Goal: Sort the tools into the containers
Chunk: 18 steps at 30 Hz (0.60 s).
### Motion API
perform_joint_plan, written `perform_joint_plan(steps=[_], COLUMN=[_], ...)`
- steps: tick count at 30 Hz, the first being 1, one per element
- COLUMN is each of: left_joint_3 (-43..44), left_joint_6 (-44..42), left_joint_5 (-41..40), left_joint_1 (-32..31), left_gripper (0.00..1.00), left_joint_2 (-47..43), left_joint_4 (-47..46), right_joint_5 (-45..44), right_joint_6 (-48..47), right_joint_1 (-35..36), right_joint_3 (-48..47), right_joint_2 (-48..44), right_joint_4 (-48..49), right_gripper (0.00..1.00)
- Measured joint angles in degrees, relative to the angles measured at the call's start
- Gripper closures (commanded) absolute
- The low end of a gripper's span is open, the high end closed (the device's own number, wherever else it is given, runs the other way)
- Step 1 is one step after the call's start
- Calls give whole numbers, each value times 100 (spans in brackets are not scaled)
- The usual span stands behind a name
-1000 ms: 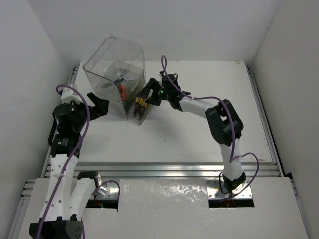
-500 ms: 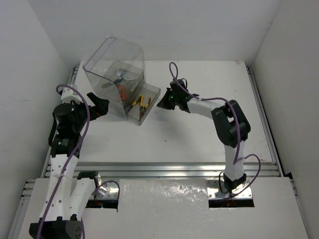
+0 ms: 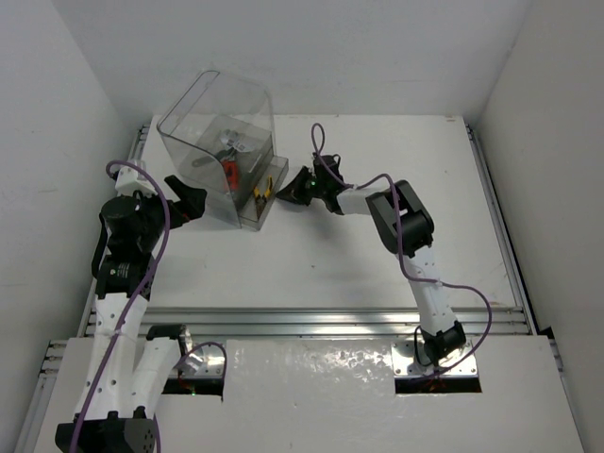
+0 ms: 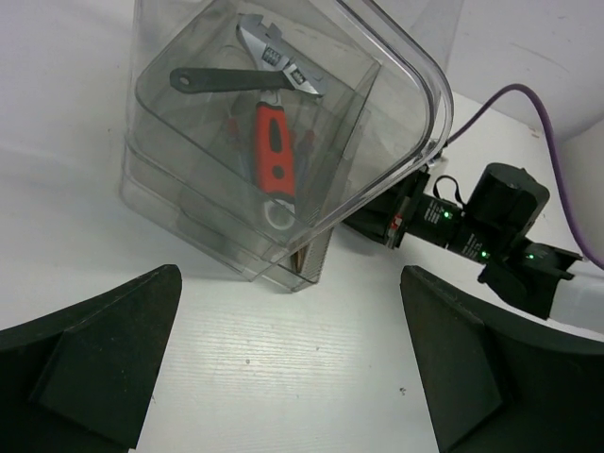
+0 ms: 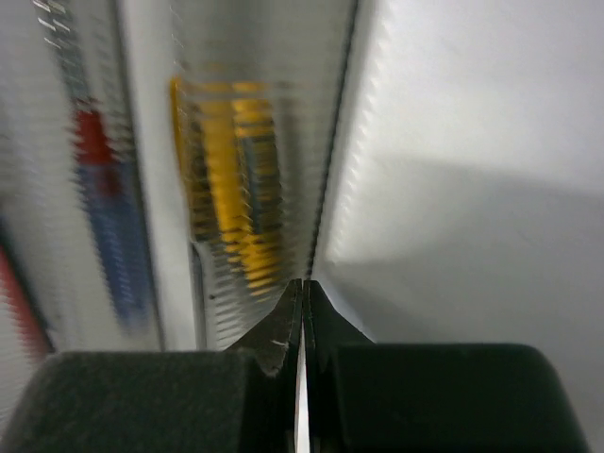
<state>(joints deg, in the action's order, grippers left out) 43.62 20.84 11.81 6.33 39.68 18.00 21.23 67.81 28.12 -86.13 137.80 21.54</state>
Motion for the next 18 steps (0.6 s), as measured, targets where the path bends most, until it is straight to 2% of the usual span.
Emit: perform_joint_plan(steps=[8,14,18], left_joint_3=[0,0,0], left_joint_6=[0,0,0], left_joint_5=[4,7,2], left_joint_1=[0,0,0], left_gripper=[0,0,0], left_joint_2=[-4,-4,-4], left_joint_4=[0,0,0], right_joint_5=[466,586,634], right_joint_6=[621,833,883], right_joint_1=[31,114,140], right_joint_3=[-1174,-1777,-1860], right_joint_2=[1008,1484,1526], right_joint_4=[844,922,935], right_gripper=[100,100,100])
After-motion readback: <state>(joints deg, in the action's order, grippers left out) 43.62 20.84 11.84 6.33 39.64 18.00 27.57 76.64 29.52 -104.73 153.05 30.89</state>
